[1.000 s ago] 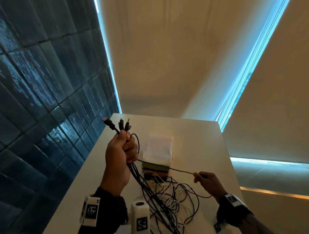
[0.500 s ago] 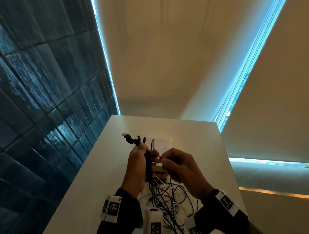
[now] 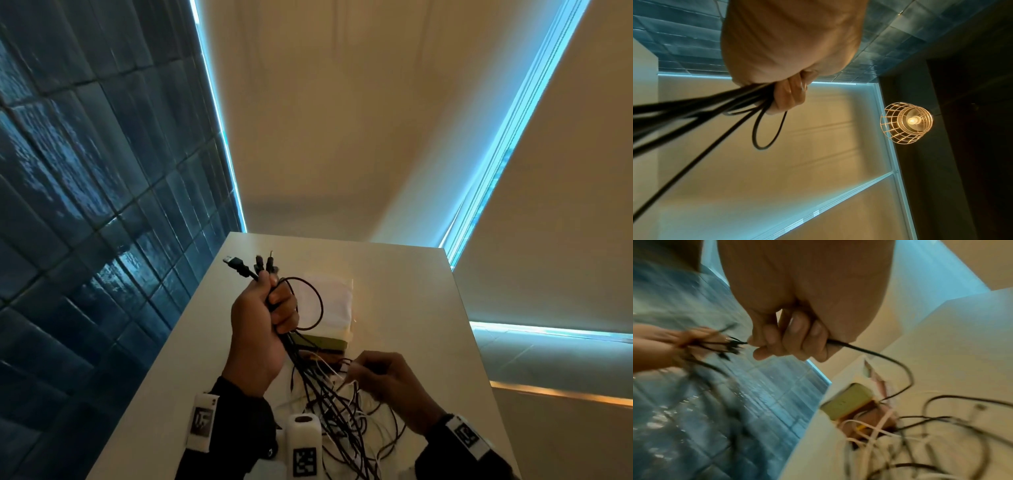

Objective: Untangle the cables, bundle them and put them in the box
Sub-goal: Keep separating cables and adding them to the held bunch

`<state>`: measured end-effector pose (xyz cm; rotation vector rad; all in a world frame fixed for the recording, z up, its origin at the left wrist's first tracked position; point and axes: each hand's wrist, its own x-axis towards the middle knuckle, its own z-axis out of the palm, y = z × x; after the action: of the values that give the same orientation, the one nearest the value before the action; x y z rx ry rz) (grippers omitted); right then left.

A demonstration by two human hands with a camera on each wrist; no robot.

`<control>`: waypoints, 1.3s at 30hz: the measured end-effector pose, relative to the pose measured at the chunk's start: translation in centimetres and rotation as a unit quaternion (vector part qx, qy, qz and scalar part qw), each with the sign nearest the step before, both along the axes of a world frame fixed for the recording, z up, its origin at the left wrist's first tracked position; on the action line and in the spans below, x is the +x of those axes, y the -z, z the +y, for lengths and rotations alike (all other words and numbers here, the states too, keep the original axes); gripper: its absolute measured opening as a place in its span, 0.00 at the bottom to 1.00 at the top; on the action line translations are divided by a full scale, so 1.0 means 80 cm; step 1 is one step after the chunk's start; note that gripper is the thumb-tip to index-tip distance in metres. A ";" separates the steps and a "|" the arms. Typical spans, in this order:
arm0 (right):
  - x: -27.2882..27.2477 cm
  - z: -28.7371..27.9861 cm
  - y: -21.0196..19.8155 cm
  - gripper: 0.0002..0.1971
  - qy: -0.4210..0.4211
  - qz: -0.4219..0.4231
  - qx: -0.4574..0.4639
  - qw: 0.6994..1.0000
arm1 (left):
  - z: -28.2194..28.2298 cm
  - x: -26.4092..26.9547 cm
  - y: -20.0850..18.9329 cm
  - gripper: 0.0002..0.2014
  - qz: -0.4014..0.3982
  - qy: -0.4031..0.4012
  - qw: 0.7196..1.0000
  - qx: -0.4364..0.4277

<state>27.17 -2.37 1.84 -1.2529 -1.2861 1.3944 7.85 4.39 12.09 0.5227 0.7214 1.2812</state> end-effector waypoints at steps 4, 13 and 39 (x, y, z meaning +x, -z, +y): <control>0.032 0.021 0.044 0.12 0.092 -0.071 0.008 0.993 | -0.005 -0.005 -0.006 0.16 0.046 -0.016 0.998 0.033; 0.072 0.049 0.109 0.15 0.116 -0.154 -0.029 0.981 | -0.009 -0.021 -0.011 0.16 0.075 -0.048 0.994 0.056; -0.031 0.001 -0.059 0.07 -0.073 0.062 0.056 0.994 | 0.001 0.026 0.006 0.15 -0.011 -0.031 0.998 -0.053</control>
<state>24.70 -2.25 6.59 -0.9992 -1.3728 1.4581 9.96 4.46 11.58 0.4028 0.7879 1.2974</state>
